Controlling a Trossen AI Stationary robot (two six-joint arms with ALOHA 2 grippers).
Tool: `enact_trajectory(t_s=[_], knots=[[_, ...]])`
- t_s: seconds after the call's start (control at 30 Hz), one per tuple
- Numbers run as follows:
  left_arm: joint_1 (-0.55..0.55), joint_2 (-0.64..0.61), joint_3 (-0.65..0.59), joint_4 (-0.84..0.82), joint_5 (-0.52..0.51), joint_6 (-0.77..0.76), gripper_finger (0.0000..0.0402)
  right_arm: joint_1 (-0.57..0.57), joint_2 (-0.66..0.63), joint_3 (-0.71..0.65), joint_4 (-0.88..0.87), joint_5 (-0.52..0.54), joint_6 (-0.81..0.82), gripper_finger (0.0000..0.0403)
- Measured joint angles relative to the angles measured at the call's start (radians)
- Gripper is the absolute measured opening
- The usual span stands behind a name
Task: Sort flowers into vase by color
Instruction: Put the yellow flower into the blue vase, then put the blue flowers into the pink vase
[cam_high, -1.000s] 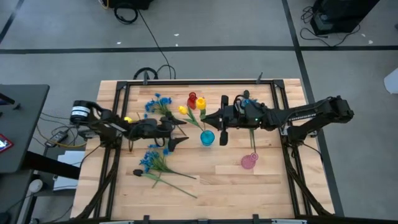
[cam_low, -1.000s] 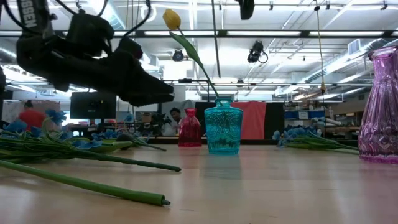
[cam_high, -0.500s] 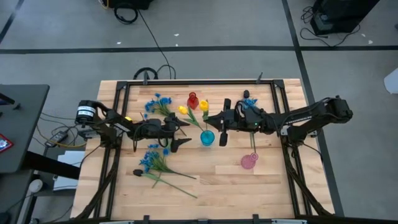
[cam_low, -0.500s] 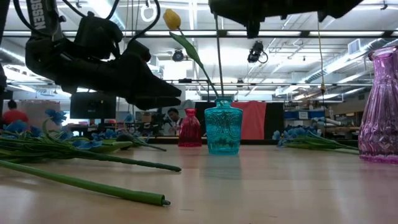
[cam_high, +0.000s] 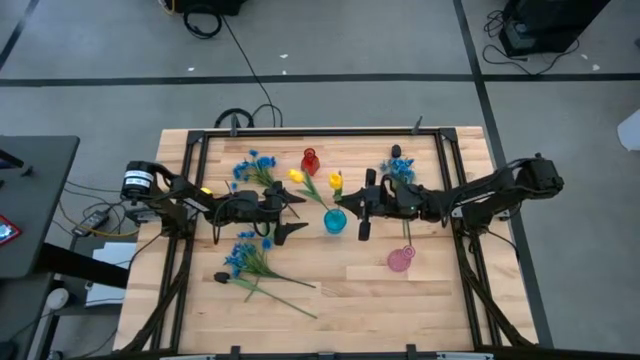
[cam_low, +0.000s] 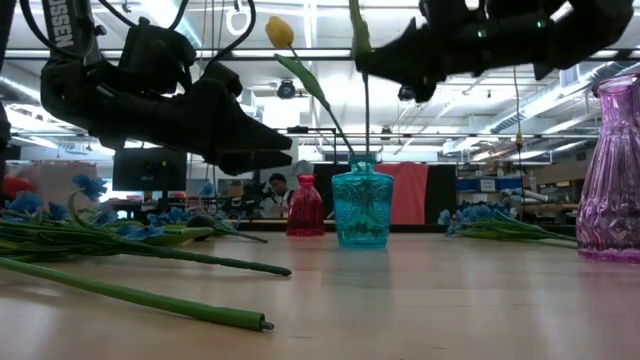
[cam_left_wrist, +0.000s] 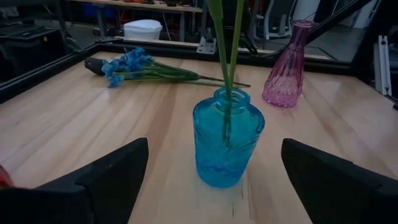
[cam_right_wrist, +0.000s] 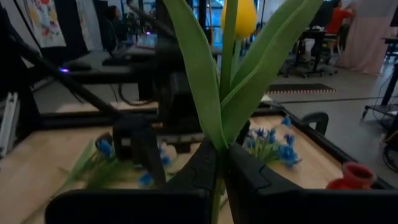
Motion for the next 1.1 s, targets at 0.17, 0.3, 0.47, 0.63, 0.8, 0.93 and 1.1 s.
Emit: enact_trajectory(t_s=[0.17, 0.3, 0.47, 0.63, 0.8, 0.93, 1.1], knots=[[0.0, 0.0, -0.001, -0.001, 0.0, 0.0, 0.0374, -0.004, 0.06, -0.011, 0.022, -0.009, -0.002, 0.0033], [0.0, 0.0, -0.001, -0.001, 0.0, 0.0, 0.0374, -0.004, 0.092, -0.011, 0.041, -0.01, -0.007, 0.004], [0.0, 0.0, -0.001, -0.001, 0.0, 0.0, 0.0374, -0.004, 0.086, -0.012, 0.027, -0.01, -0.008, 0.0085], [0.0, 0.0, -0.001, -0.003, 0.0, 0.0, 0.0374, -0.004, 0.087, -0.012, 0.012, -0.008, -0.008, 0.0138], [0.0, 0.0, -0.001, -0.003, 0.0, 0.0, 0.0374, -0.004, 0.061, -0.012, -0.015, -0.005, -0.009, 0.0167], [0.001, -0.006, -0.009, -0.013, 0.0, 0.001, 0.0374, -0.004, 0.005, -0.013, -0.106, 0.012, -0.006, 0.0177], [0.045, -0.099, -0.06, -0.039, 0.0, 0.023, 0.0374, -0.006, -0.098, -0.012, -0.248, 0.026, 0.009, 0.0187]])
